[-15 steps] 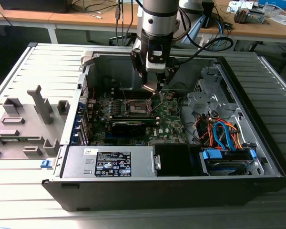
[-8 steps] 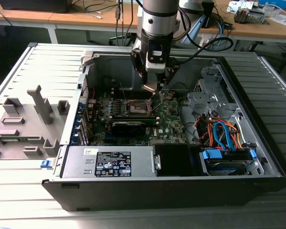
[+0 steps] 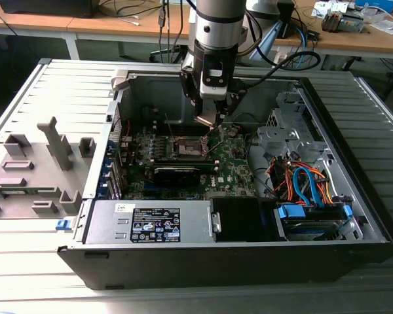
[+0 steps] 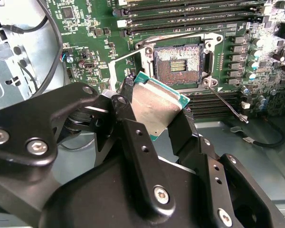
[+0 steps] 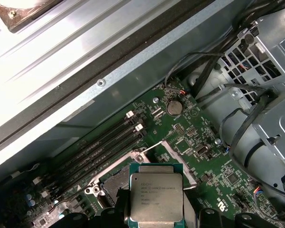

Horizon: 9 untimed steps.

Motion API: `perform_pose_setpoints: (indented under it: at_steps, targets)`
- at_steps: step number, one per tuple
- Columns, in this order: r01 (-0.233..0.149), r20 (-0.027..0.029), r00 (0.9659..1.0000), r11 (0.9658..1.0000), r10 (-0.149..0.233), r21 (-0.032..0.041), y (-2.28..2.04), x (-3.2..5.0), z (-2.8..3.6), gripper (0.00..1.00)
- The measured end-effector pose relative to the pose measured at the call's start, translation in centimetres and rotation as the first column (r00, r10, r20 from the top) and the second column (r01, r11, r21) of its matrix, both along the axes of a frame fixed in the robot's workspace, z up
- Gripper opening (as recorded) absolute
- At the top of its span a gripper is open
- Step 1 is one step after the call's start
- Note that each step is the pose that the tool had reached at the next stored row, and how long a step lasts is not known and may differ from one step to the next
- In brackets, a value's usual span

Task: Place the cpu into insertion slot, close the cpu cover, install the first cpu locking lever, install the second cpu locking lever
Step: 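Place the cpu into insertion slot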

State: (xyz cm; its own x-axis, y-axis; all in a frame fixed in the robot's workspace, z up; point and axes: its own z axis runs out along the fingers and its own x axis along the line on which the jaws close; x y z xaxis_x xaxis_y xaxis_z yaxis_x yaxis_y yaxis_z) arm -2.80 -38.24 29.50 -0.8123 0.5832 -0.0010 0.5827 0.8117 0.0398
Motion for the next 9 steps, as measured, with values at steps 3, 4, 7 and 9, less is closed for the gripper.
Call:
perform_pose_setpoints:
  at_steps: [3, 4, 7, 9]
  targets:
    - [0.002, 0.0, 1.0, 1.0, -0.002, 0.0001, 0.0, 0.0, 0.0, 0.54]
    - [0.003, 0.0, 1.0, 1.0, -0.003, 0.0001, 0.0, 0.0, -0.01, 0.54]
    - [0.009, 0.0, 1.0, 1.0, -0.009, 0.0001, 0.0, 0.0, -0.02, 0.54]
    - [0.012, 0.0, 0.9999, 0.9999, -0.012, 0.0, 0.0, 0.0, -0.03, 0.54]
